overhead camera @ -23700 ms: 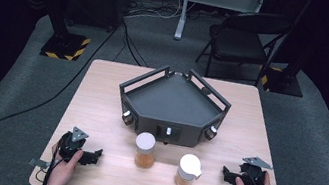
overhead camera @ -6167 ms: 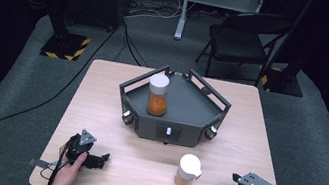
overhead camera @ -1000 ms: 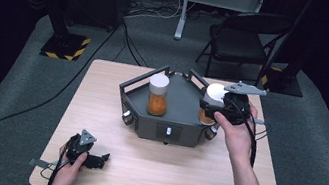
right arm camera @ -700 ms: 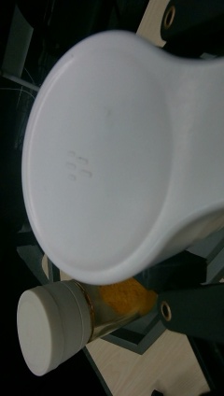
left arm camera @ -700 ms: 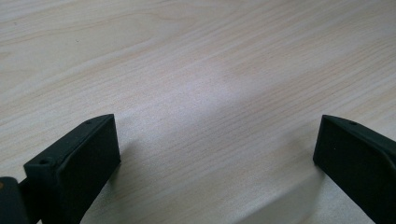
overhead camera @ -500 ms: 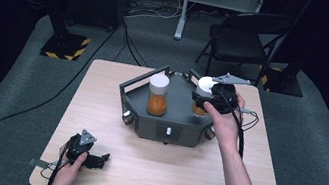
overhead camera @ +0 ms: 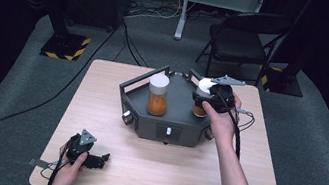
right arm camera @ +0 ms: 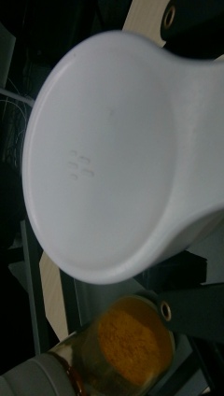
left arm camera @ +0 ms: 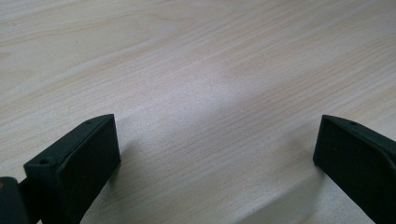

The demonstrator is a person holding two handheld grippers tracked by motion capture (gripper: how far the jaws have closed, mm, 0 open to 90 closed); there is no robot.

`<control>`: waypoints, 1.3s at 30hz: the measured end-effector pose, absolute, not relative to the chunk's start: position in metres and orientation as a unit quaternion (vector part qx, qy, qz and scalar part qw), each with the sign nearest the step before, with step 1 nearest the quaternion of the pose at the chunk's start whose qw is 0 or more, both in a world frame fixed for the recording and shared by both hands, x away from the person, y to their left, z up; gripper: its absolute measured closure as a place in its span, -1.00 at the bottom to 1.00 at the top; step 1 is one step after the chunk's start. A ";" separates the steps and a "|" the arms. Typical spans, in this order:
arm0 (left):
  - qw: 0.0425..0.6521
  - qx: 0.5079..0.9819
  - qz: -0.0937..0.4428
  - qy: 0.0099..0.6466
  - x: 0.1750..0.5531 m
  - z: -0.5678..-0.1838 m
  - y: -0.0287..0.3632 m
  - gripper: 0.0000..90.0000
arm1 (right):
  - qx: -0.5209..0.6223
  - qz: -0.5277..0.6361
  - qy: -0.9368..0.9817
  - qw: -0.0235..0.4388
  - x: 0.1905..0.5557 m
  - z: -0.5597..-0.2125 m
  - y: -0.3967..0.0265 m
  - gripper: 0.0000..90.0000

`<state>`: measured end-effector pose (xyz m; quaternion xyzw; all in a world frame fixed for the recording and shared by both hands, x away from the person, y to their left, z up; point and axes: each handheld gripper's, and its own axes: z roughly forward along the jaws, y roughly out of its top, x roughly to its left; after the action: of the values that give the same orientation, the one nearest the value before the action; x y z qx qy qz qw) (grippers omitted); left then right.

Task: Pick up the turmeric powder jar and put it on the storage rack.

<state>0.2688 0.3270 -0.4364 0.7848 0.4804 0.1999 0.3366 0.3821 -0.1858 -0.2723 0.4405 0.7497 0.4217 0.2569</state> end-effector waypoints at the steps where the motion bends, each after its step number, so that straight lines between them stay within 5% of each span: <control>1: 0.337 0.785 0.200 0.480 0.269 -0.436 0.327 -1.00 | 0.441 0.422 0.750 0.257 0.382 -0.272 -0.186 -0.35; 9: 0.337 0.785 0.200 0.480 0.269 -0.436 0.327 -1.00 | 0.447 0.425 0.748 0.244 0.386 -0.275 -0.191 -0.36; 16: 0.337 0.785 0.200 0.480 0.269 -0.436 0.327 -1.00 | 0.458 0.427 0.740 0.245 0.381 -0.271 -0.196 -0.72; 26: 0.337 0.785 0.200 0.480 0.269 -0.436 0.327 -1.00 | 0.459 0.432 0.731 0.261 0.362 -0.269 -0.200 -0.94; 39: 0.337 0.785 0.200 0.480 0.269 -0.436 0.327 -1.00 | 0.434 0.433 0.733 0.295 0.344 -0.282 -0.208 -0.97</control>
<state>0.2691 0.3270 -0.4364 0.7853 0.4798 0.1996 0.3366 0.3444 -0.2080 -0.2821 0.4338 0.7328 0.4332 0.2952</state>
